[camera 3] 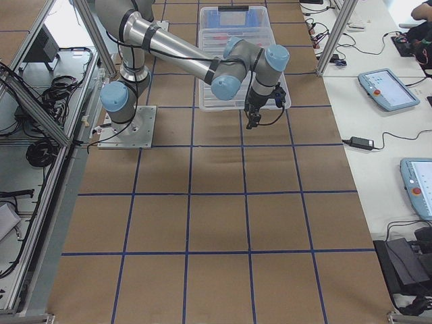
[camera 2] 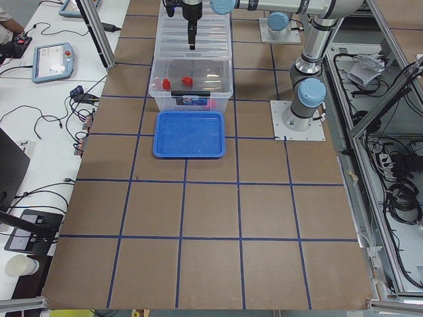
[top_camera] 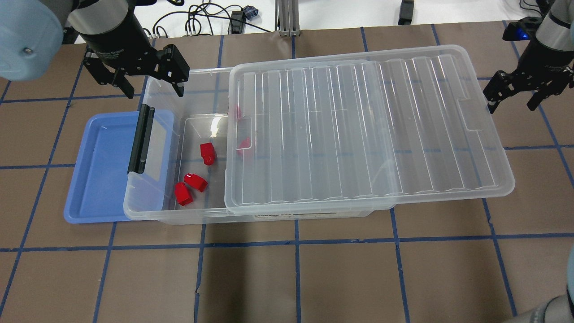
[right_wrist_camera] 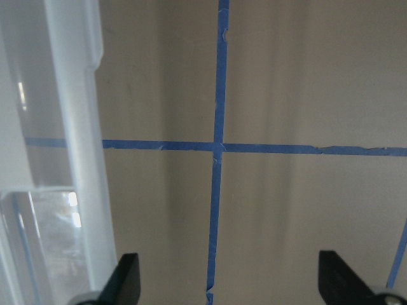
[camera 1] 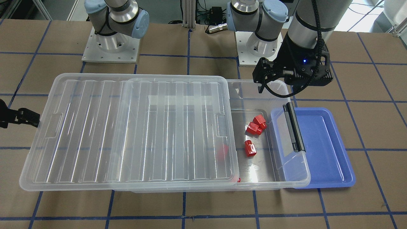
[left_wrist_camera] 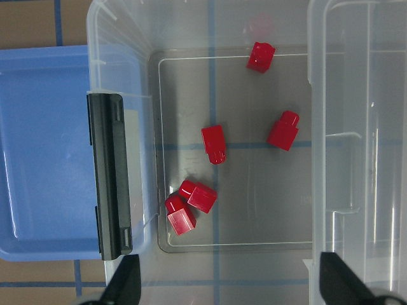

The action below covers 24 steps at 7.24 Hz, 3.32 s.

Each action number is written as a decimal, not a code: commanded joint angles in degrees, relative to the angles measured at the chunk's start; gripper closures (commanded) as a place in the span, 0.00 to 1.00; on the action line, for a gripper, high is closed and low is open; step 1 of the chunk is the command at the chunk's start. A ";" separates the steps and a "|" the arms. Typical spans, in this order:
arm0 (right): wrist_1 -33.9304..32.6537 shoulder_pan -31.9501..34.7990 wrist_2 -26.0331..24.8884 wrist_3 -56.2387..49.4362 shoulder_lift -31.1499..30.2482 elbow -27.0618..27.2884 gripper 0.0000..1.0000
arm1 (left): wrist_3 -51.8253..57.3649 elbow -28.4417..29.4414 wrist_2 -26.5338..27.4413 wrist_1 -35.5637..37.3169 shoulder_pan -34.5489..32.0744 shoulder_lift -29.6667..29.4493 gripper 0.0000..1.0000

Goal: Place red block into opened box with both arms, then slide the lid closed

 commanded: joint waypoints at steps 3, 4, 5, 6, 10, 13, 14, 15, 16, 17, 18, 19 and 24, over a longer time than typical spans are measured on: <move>0.61 4.08 0.92 6.97 -0.38 0.12 0.00 | 0.00 -0.01 0.24 -0.11 0.00 0.39 0.00; 0.61 4.52 1.53 7.07 -0.38 0.38 0.00 | 0.00 -0.01 0.24 0.06 0.00 0.48 0.00; 0.52 5.05 2.14 8.81 -0.47 1.25 0.00 | 0.00 0.07 0.24 0.15 0.00 0.74 0.00; 0.52 5.40 2.23 10.92 -0.91 1.52 0.00 | 0.09 -0.10 0.24 0.33 0.00 0.65 0.00; 0.08 10.14 2.32 16.29 -0.91 1.44 0.00 | 0.09 -0.01 0.33 0.24 0.00 0.74 0.00; -0.01 14.01 2.32 23.31 -0.82 1.44 0.00 | 0.09 -0.01 0.33 0.24 0.00 0.65 0.00; -0.10 14.63 2.24 23.59 -0.82 1.44 0.00 | 0.09 -0.01 0.33 0.07 0.09 0.83 0.00; -0.01 14.98 2.32 24.99 -0.82 1.44 0.00 | 0.09 0.07 0.33 0.24 0.26 0.74 0.00; -0.10 15.77 3.11 25.52 -0.82 1.44 0.00 | 0.09 0.08 0.33 0.24 0.26 0.92 0.00; -0.10 16.21 3.20 27.36 -0.82 1.44 0.00 | 0.09 -0.01 0.24 0.24 0.26 0.74 0.00; -0.18 16.48 3.20 27.46 -0.82 1.44 0.00 | 0.09 -0.01 0.24 0.24 0.26 0.48 0.00; -0.18 16.48 3.64 27.46 -0.82 1.44 0.00 | 0.00 -0.01 0.24 0.24 0.18 0.56 0.00; -0.01 16.48 5.31 27.55 -0.82 1.44 0.00 | 0.00 0.07 0.07 0.24 0.18 0.92 0.00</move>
